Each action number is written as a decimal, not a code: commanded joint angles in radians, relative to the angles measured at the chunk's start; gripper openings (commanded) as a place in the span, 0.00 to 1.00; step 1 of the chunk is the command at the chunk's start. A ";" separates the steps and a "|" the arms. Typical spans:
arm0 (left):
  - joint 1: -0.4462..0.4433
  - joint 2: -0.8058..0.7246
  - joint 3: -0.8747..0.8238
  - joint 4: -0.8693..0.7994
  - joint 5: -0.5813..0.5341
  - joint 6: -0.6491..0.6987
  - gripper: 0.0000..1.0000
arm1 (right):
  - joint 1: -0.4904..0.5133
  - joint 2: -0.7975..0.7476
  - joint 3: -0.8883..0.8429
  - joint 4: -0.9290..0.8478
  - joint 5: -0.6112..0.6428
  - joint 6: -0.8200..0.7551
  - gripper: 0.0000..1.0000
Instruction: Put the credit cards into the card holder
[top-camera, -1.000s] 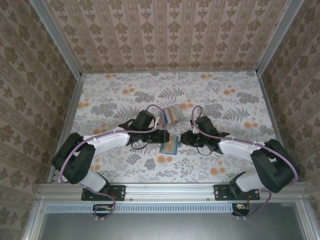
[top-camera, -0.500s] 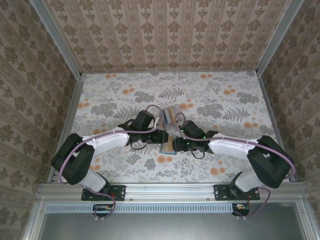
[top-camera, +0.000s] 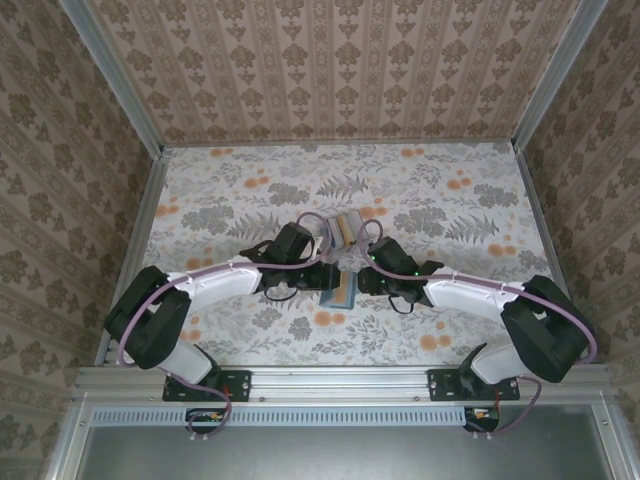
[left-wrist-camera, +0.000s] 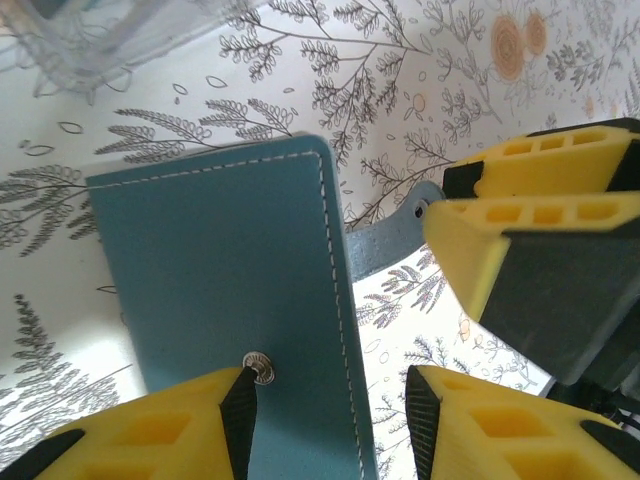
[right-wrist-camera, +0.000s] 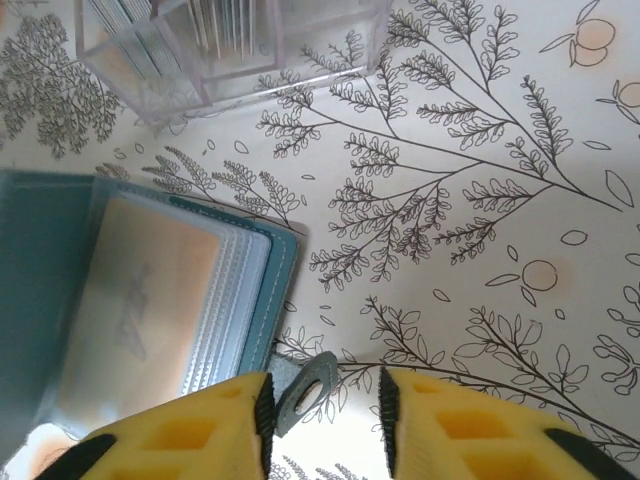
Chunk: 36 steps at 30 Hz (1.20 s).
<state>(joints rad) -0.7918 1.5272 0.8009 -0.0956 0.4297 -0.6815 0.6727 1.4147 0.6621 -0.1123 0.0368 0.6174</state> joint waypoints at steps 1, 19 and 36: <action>-0.019 0.046 0.047 0.035 0.005 -0.016 0.46 | -0.026 -0.017 -0.031 0.020 -0.032 0.017 0.28; -0.030 0.139 0.063 0.087 0.020 -0.036 0.49 | -0.073 -0.091 -0.079 0.069 -0.143 0.044 0.00; -0.023 0.154 0.007 0.123 0.023 -0.098 0.09 | -0.074 -0.031 -0.073 0.230 -0.334 0.024 0.00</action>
<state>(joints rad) -0.8169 1.6718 0.8242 0.0170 0.4492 -0.7647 0.6044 1.3777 0.5804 0.0803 -0.2546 0.6392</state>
